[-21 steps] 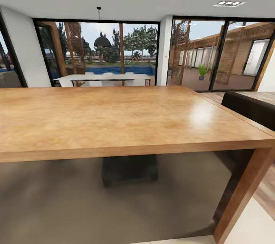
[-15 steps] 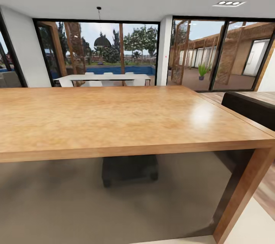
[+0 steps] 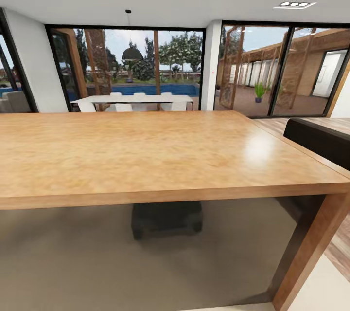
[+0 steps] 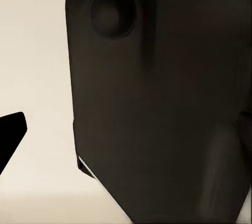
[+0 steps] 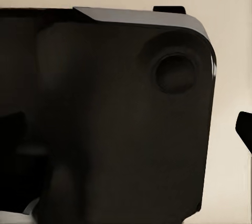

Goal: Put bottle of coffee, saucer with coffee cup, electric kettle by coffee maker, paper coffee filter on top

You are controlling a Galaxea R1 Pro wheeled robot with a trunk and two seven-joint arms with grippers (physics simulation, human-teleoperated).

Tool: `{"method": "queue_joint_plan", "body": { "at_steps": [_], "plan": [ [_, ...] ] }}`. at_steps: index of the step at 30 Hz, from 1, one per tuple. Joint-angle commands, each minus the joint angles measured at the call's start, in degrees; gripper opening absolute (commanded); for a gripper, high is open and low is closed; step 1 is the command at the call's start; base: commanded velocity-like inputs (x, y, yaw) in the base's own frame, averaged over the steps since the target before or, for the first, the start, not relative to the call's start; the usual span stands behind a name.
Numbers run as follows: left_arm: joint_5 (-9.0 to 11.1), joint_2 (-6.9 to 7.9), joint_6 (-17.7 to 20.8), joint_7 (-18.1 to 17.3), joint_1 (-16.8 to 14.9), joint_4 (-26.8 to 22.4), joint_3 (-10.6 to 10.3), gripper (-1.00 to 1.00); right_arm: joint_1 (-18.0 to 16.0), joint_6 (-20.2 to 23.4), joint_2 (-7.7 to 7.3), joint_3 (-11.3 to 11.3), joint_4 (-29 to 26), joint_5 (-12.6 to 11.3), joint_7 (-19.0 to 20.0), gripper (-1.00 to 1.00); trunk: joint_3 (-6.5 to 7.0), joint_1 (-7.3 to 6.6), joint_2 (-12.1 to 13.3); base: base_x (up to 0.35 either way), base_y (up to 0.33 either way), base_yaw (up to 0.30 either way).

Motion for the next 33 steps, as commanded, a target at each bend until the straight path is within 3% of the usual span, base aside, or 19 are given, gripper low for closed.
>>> {"method": "queue_joint_plan", "body": {
  "at_steps": [1, 8, 20, 29, 33],
  "plan": [
    [0.04, -0.01, -0.02, 0.01, 0.01, -0.05, 0.13, 1.0, -0.01, -0.02, 0.01, 0.0, -0.03, 0.01, -0.03, 1.0, 0.14, -0.23, 0.39, 0.0, 0.0, 0.196],
    [0.05, -0.01, -0.1, 0.01, 0.01, -0.05, 1.78, 1.0, -0.01, -0.09, 0.01, 0.19, -0.08, 0.06, -0.02, 1.0, 1.4, -1.76, 3.2, 0.0, 0.0, 0.252],
    [0.05, 0.07, -0.24, 0.01, 0.01, -0.05, 2.35, 1.0, -0.01, -0.01, 0.01, 0.21, -0.15, 0.13, -0.02, 1.0, 3.55, -4.4, 8.01, 0.0, 0.0, 0.271],
    [-0.03, 0.46, -0.3, 0.01, 0.01, -0.05, 6.81, 1.0, -0.01, 0.0, 0.01, 0.21, -0.1, 0.19, -0.02, 1.0, 5.17, -6.38, 11.62, 0.0, 0.0, 0.272],
    [-0.03, 0.51, -0.29, 0.01, 0.01, -0.05, 7.48, 1.0, -0.01, -0.02, 0.01, 0.21, -0.09, 0.21, -0.07, 1.0, 5.89, -7.25, 13.22, 0.0, 0.0, 0.253]
  ]
}}
